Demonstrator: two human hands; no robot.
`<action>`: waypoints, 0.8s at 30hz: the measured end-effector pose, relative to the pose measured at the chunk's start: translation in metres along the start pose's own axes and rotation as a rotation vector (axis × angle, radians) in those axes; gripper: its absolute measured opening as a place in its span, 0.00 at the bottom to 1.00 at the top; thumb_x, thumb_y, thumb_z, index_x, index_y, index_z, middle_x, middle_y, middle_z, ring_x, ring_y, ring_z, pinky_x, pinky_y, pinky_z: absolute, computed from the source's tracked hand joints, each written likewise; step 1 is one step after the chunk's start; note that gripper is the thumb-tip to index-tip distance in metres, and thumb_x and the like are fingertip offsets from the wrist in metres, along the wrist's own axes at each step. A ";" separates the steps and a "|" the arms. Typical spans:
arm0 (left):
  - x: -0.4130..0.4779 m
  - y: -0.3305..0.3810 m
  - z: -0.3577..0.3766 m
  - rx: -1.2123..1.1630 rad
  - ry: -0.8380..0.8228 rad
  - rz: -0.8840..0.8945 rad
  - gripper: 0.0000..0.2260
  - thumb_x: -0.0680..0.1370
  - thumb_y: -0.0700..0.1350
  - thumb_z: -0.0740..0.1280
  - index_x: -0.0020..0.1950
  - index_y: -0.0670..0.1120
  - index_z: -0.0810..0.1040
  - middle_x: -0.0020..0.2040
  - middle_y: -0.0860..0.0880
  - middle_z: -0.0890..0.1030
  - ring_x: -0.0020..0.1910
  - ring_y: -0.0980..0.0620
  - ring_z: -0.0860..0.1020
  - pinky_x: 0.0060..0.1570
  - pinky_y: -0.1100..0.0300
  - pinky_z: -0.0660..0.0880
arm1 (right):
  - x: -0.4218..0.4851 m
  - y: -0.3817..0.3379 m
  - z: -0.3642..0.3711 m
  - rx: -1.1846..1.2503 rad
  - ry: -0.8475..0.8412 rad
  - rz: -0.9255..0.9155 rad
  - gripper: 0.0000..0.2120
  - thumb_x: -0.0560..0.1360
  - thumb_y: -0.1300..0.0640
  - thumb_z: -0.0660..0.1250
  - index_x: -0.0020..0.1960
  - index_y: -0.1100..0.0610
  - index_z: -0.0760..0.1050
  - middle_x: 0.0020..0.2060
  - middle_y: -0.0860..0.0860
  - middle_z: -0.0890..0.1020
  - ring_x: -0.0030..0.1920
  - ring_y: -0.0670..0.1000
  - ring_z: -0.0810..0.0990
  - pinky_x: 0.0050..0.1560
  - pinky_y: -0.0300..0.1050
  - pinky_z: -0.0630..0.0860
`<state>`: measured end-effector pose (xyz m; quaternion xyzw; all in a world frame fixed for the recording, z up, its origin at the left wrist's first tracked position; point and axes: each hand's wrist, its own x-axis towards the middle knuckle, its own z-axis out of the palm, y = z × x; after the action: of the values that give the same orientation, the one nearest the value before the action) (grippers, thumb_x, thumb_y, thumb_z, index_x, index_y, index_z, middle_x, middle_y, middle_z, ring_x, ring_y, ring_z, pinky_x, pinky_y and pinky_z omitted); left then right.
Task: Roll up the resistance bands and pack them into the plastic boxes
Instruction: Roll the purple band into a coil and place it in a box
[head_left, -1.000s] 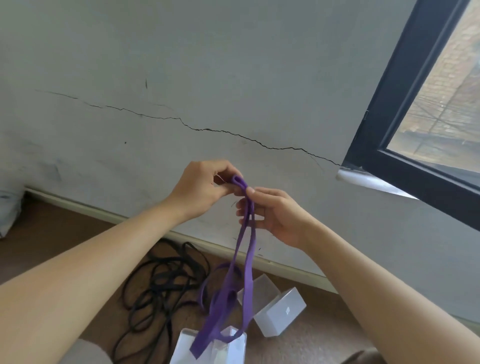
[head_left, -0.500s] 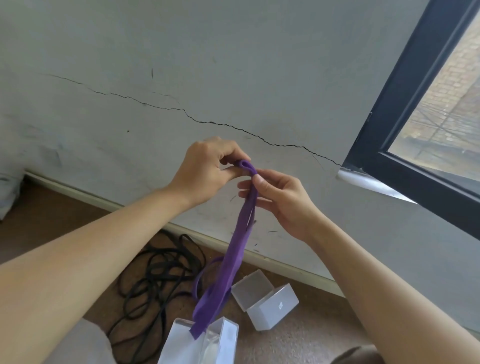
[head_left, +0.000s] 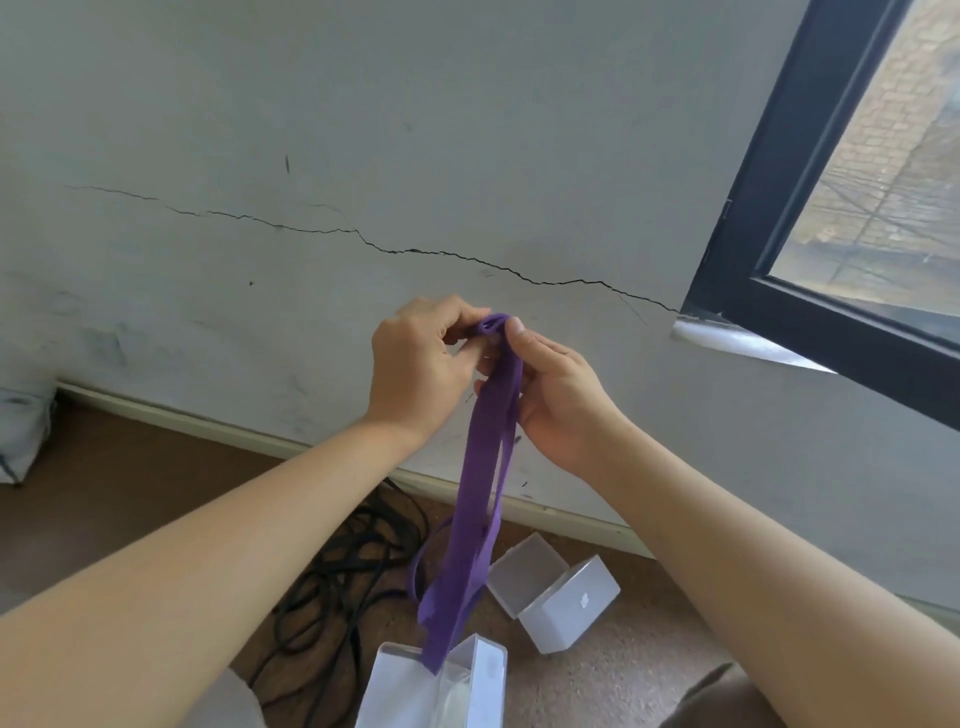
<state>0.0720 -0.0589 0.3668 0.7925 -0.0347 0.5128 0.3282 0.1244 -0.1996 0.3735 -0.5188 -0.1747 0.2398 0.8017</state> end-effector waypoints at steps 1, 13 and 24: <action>-0.002 0.000 0.001 0.025 -0.026 0.051 0.08 0.73 0.43 0.77 0.51 0.46 0.87 0.43 0.51 0.86 0.40 0.52 0.81 0.43 0.55 0.79 | 0.001 -0.001 -0.001 0.017 0.010 0.004 0.15 0.81 0.53 0.67 0.58 0.65 0.82 0.48 0.59 0.83 0.47 0.55 0.80 0.50 0.49 0.80; 0.005 -0.011 -0.012 -0.110 -0.314 0.073 0.12 0.69 0.40 0.81 0.50 0.45 0.87 0.42 0.50 0.87 0.40 0.53 0.85 0.44 0.52 0.81 | -0.008 -0.007 -0.016 -0.061 -0.107 0.164 0.15 0.82 0.55 0.65 0.60 0.65 0.78 0.48 0.58 0.83 0.49 0.54 0.84 0.57 0.53 0.82; -0.002 -0.008 -0.011 0.075 -0.359 0.298 0.16 0.78 0.39 0.69 0.65 0.43 0.81 0.54 0.48 0.81 0.50 0.48 0.81 0.48 0.48 0.80 | -0.014 -0.005 -0.011 -0.057 -0.114 0.158 0.17 0.81 0.51 0.66 0.61 0.64 0.80 0.51 0.60 0.81 0.52 0.57 0.82 0.57 0.53 0.80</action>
<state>0.0655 -0.0476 0.3643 0.8688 -0.1899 0.4074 0.2078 0.1202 -0.2175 0.3734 -0.5393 -0.1853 0.3264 0.7538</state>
